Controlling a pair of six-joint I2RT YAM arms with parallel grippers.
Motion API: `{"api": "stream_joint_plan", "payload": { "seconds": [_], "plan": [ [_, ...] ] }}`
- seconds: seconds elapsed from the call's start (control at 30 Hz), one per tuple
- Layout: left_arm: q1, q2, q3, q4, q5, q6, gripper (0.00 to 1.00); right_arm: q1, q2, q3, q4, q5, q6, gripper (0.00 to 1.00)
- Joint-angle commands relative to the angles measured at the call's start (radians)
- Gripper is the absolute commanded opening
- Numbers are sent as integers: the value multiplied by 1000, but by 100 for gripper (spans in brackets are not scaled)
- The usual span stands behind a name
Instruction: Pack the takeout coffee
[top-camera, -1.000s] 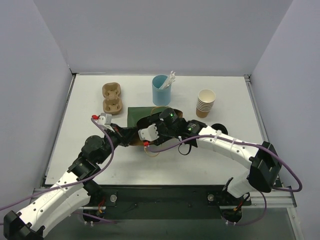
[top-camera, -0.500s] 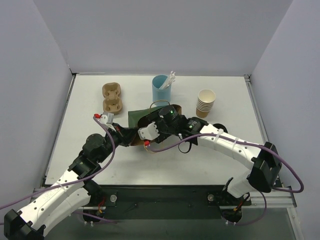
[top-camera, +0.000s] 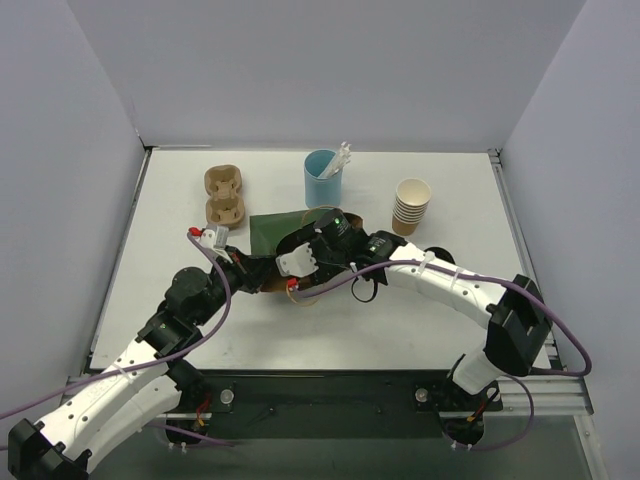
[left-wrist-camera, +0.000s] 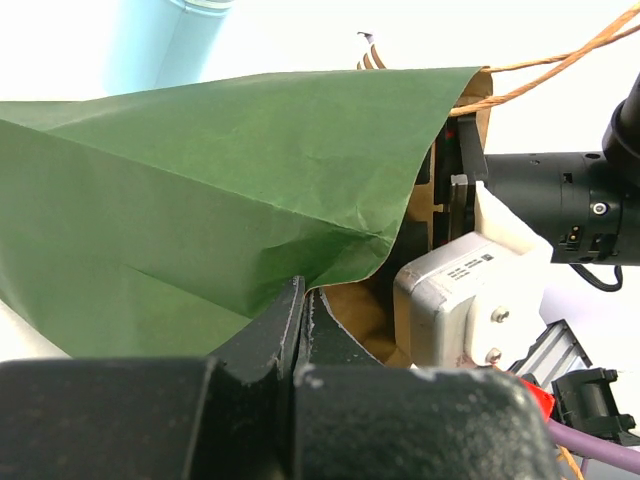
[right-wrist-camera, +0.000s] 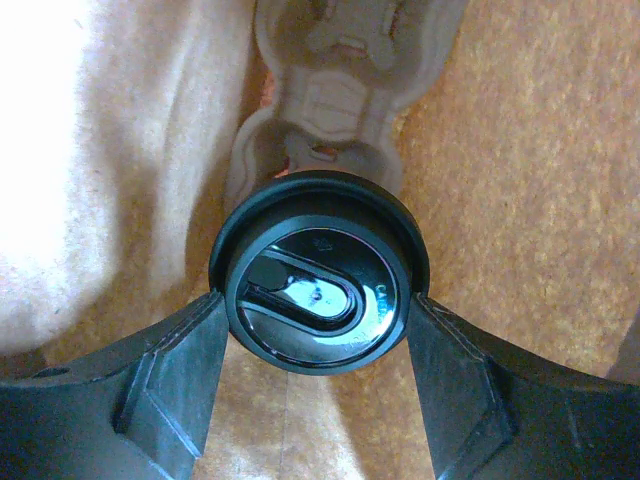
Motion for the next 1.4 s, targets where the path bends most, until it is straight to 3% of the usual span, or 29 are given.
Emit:
{"api": "stream_joint_plan", "payload": {
  "seconds": [0.0,0.27,0.43,0.57,0.9,1.37],
  "plan": [
    [4,-9,33,40,15,18,0,2,-22,27,7,-36,-5,16],
    [32,-6,19,88,18,-11,0,-1,-27,-19,64,-42,-68,15],
    [80,-12,36,48,119,-33,0,-4,-34,-24,90,-76,-95,15],
    [86,-40,57,-60,110,-4,0,13,-25,1,40,-79,-31,17],
    [86,-132,-24,-89,55,25,0,74,27,9,104,75,195,15],
    [86,-130,-12,-70,70,19,0,71,62,-42,248,62,136,13]
  ]
}}
